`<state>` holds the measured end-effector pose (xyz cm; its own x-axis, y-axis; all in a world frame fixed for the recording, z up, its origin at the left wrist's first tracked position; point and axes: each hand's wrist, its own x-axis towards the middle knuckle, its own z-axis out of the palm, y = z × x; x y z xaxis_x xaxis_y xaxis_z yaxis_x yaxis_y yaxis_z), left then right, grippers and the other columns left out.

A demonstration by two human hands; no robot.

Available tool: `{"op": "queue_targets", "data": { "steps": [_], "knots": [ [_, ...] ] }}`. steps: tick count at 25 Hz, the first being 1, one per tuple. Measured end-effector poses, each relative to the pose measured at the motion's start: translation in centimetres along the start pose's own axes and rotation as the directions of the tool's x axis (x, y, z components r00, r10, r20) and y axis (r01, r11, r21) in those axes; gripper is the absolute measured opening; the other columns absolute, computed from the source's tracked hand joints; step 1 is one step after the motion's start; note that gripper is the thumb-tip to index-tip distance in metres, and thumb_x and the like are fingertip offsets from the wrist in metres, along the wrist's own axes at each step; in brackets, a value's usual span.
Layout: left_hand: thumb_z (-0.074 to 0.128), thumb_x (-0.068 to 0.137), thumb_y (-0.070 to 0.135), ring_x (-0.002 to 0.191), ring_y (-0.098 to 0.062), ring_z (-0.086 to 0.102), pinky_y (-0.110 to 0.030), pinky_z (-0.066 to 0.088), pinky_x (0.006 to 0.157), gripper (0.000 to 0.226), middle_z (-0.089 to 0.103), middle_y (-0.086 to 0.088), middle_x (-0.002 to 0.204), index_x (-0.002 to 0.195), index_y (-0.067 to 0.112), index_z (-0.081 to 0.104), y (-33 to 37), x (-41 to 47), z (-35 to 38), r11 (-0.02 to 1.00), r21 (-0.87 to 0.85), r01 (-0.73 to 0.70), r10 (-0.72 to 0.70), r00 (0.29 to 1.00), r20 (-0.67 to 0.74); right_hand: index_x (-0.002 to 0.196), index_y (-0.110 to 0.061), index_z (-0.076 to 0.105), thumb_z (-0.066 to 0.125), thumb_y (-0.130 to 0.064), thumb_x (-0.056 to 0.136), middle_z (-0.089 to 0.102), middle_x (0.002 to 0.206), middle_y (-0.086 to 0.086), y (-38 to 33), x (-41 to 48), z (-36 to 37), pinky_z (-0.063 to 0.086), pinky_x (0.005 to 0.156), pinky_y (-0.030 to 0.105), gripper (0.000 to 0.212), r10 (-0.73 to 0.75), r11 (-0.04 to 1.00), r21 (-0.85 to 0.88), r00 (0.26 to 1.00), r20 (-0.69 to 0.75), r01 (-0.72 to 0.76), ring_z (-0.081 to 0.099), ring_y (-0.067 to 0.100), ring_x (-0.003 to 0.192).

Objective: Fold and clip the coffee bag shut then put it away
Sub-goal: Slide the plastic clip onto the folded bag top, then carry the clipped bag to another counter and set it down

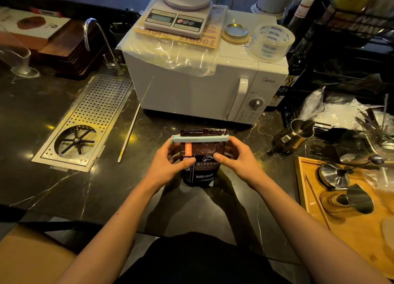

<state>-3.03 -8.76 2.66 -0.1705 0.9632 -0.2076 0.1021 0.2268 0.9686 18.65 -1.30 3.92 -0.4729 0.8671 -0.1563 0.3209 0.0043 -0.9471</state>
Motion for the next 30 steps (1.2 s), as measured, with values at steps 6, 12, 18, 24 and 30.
{"op": "queue_targets", "data": {
  "steps": [6, 12, 18, 24, 30],
  "knots": [
    [0.08, 0.076, 0.024, 0.106, 0.005, 0.052, -0.012, 0.042, 0.087, 0.072, 0.053, 0.018, 0.121, 0.138, 0.026, 0.043, -1.2, -0.2, 0.4, 0.995, 0.101, 0.024, -0.027, 0.999, 0.026, 0.146, -0.026, 0.034, 0.074, -0.022, 0.083, 0.051, 0.142, 0.0, 2.9, -1.4, 2.3, 0.043, 0.1, 0.021, 0.075, 0.111, 0.993, 0.056, 0.993, -0.046, -0.108, 0.049, 0.011, 0.13],
    [0.078, 0.079, 0.02, 0.111, 0.001, 0.051, -0.01, 0.044, 0.087, 0.067, 0.054, 0.015, 0.123, 0.138, 0.022, 0.045, -0.8, 0.1, 0.0, 0.989, 0.147, -0.032, 0.024, 0.998, 0.053, 0.147, -0.024, 0.036, 0.07, -0.019, 0.087, 0.055, 0.14, -0.001, 2.5, -1.8, 3.5, 0.044, 0.108, 0.034, 0.069, 0.091, 0.996, 0.033, 0.983, -0.159, -0.087, 0.051, 0.013, 0.131],
    [0.079, 0.077, 0.025, 0.115, -0.002, 0.055, -0.022, 0.046, 0.097, 0.072, 0.058, 0.009, 0.131, 0.14, 0.018, 0.045, 0.5, 0.2, -1.8, 0.981, 0.157, -0.116, 0.1, 0.99, 0.103, 0.147, -0.026, 0.036, 0.069, -0.015, 0.087, 0.056, 0.139, -0.003, 0.0, -2.4, 4.7, 0.043, 0.11, 0.042, 0.069, 0.083, 0.996, 0.043, 0.961, -0.265, -0.074, 0.051, 0.013, 0.131],
    [0.079, 0.077, 0.027, 0.109, 0.001, 0.061, -0.014, 0.051, 0.09, 0.068, 0.064, 0.011, 0.124, 0.138, 0.022, 0.049, 6.3, 1.3, -3.1, 0.948, 0.154, -0.277, 0.244, 0.948, 0.203, 0.142, -0.026, 0.045, 0.07, -0.012, 0.086, 0.062, 0.131, -0.005, -5.4, -3.4, 4.6, 0.048, 0.106, 0.038, 0.063, -0.004, 0.999, 0.033, 0.864, -0.504, 0.024, 0.057, 0.008, 0.124],
    [0.076, 0.08, 0.024, 0.111, 0.001, 0.063, -0.022, 0.053, 0.09, 0.056, 0.068, 0.015, 0.117, 0.131, 0.028, 0.055, 12.2, -0.4, -0.4, 0.9, 0.052, -0.432, 0.389, 0.853, 0.348, 0.142, -0.028, 0.044, 0.07, -0.013, 0.086, 0.064, 0.129, -0.005, -10.1, -8.3, 2.2, 0.049, 0.103, 0.031, 0.063, -0.085, 0.995, -0.024, 0.738, -0.669, 0.093, 0.058, 0.005, 0.121]
  ]
}}
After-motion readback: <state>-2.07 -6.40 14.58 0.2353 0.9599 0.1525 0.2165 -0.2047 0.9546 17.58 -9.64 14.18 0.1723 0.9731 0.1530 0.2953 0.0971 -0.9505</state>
